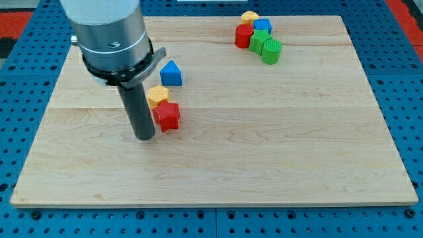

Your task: Move red star to the center

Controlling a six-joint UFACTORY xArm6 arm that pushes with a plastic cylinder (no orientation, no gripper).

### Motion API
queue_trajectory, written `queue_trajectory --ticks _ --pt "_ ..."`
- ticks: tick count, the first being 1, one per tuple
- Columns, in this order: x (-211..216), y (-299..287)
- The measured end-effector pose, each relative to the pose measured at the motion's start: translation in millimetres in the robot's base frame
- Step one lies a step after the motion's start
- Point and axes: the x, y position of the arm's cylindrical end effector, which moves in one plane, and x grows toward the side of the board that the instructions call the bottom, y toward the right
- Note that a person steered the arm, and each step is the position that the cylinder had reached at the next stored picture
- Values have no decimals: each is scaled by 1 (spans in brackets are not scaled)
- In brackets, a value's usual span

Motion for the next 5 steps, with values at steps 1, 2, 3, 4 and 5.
queue_trajectory --ticks 1,2,3,4,5 --pt "-9 4" --pt "-22 4" --pt "-26 13" --pt "-26 37" --pt "-26 63"
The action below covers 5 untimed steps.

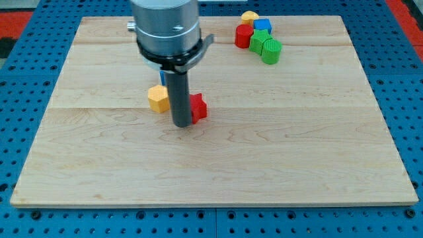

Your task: Move red star to the center

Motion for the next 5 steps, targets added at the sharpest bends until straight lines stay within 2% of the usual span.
queue_trajectory --ticks 2,3,5 --pt "-4 37" --pt "-25 26" --pt "-4 -8"
